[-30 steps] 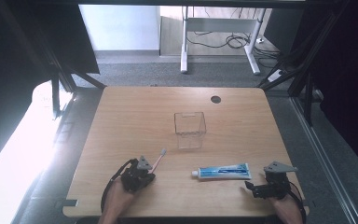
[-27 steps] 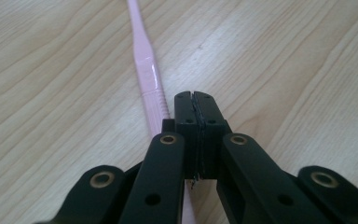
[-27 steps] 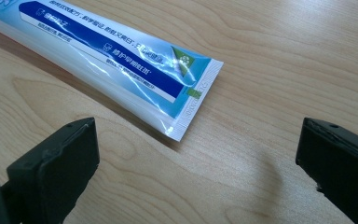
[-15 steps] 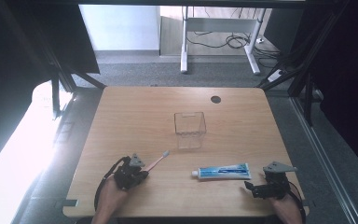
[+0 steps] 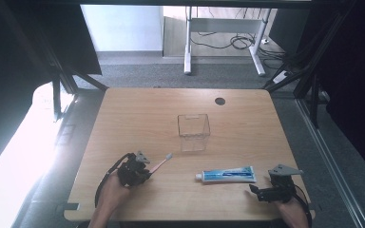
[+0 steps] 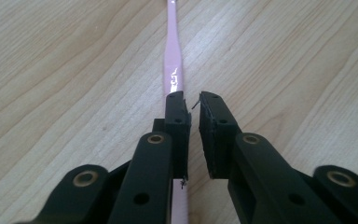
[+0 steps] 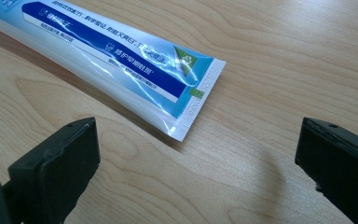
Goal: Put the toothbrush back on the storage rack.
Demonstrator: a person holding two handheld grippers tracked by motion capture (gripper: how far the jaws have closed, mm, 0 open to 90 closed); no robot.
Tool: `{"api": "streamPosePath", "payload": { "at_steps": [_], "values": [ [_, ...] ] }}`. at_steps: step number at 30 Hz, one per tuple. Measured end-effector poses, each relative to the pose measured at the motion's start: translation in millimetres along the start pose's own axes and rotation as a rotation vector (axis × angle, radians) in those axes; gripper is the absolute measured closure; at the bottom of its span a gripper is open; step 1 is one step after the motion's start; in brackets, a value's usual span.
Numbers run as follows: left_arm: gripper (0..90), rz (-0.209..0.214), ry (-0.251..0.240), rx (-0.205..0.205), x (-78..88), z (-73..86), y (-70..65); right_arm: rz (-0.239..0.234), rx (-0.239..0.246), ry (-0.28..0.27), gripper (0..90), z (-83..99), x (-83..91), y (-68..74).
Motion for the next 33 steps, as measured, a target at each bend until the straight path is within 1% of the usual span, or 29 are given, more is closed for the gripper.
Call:
{"api": "streamPosePath", "payload": {
  "at_steps": [1, 2, 3, 4, 5, 7, 8, 9, 12, 13, 14, 19, 21, 22, 23, 24, 26, 28, 29, 30, 31, 33],
  "values": [
    [80.3, 0.004, 0.023, 0.0, -1.0, -3.4, 2.0, 0.001, 0.0, -0.001, 0.1, -0.1, 0.2, 0.0],
    [79.3, 0.008, 0.035, -0.002, -1.4, -5.4, 2.9, 0.0, 0.0, -0.002, 0.1, -0.1, 0.3, -0.1],
    [78.7, 0.008, 0.035, -0.002, -1.4, -5.4, 2.9, 0.0, 0.0, -0.002, 0.1, -0.1, 0.3, -0.1],
    [78.1, 0.007, 0.054, -0.016, -2.1, -9.9, 3.7, -0.001, 0.0, -0.001, 0.1, 0.0, 0.2, -0.2],
    [76.9, 0.007, 0.054, -0.016, -2.1, -9.9, 3.7, -0.001, 0.0, -0.001, 0.1, 0.0, 0.2, -0.2],
    [75.7, 0.008, 0.079, -0.028, -3.4, -14.8, 3.9, -0.002, 0.001, 0.0, 0.1, 0.1, -0.1, -0.3],
    [75.1, 0.007, 0.104, -0.039, -5.2, -19.6, 3.8, -0.003, 0.002, 0.001, 0.2, 0.1, -0.1, -0.3],
    [74.6, 0.007, 0.104, -0.039, -5.2, -19.6, 3.8, -0.003, 0.002, 0.001, 0.2, 0.1, -0.1, -0.3],
    [73.9, 0.007, 0.145, -0.054, -9.0, -25.9, 3.5, -0.003, 0.003, 0.0, 0.1, 0.0, 0.1, -0.2],
    [73.3, 0.008, 0.171, -0.065, -11.1, -30.0, 3.5, -0.003, 0.004, 0.002, 0.2, 0.1, 0.1, -0.3],
    [72.7, 0.008, 0.171, -0.065, -11.1, -30.0, 3.5, -0.003, 0.004, 0.002, 0.2, 0.1, 0.1, -0.3],
    [71.4, 0.009, 0.227, -0.071, -14.6, -39.8, 3.2, -0.005, 0.005, 0.002, 0.2, 0.1, 0.2, -0.5],
    [71.1, 0.018, 0.259, -0.083, -17.3, -44.7, 2.4, -0.005, 0.006, 0.003, 0.2, 0.1, 0.1, -0.3],
    [71.0, 0.018, 0.259, -0.083, -17.3, -44.7, 2.4, -0.005, 0.006, 0.003, 0.2, 0.1, 0.1, -0.3],
    [71.0, 0.018, 0.282, -0.083, -19.3, -47.9, 1.4, -0.007, 0.006, 0.003, 0.2, 0.0, -0.1, -0.1],
    [71.0, 0.018, 0.282, -0.083, -19.3, -47.9, 1.4, -0.007, 0.006, 0.003, 0.2, 0.0, -0.1, -0.1],
    [71.1, 0.016, 0.303, -0.082, -21.0, -51.0, 1.3, -0.005, 0.008, 0.006, 0.3, 0.1, -0.4, 0.0],
    [71.3, 0.014, 0.335, -0.083, -24.1, -55.1, 0.5, -0.006, 0.006, 0.007, 0.3, 0.1, -0.6, 0.2],
    [71.5, 0.014, 0.335, -0.083, -24.1, -55.1, 0.5, -0.006, 0.006, 0.007, 0.3, 0.1, -0.6, 0.2],
    [71.5, 0.012, 0.345, -0.093, -25.4, -56.4, 0.4, -0.006, 0.007, 0.007, 0.3, 0.1, -0.6, 0.2],
    [72.2, 0.006, 0.366, -0.097, -27.8, -58.5, -0.8, -0.007, 0.007, 0.007, 0.3, 0.1, -0.6, 0.1],
    [73.2, 0.004, 0.376, -0.1, -28.8, -59.5, -1.0, -0.006, 0.006, 0.008, 0.3, 0.2, -0.6, 0.2]
  ]
}}
Point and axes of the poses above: each handheld gripper's, and its own axes: x roughly backward along the jaws, z roughly out of its underside, y roughly to its left, the point moved 1 cm from there along -x, roughly forward along the jaws, and after that the axes turned 12 degrees about -z, right-handed, at the moved point
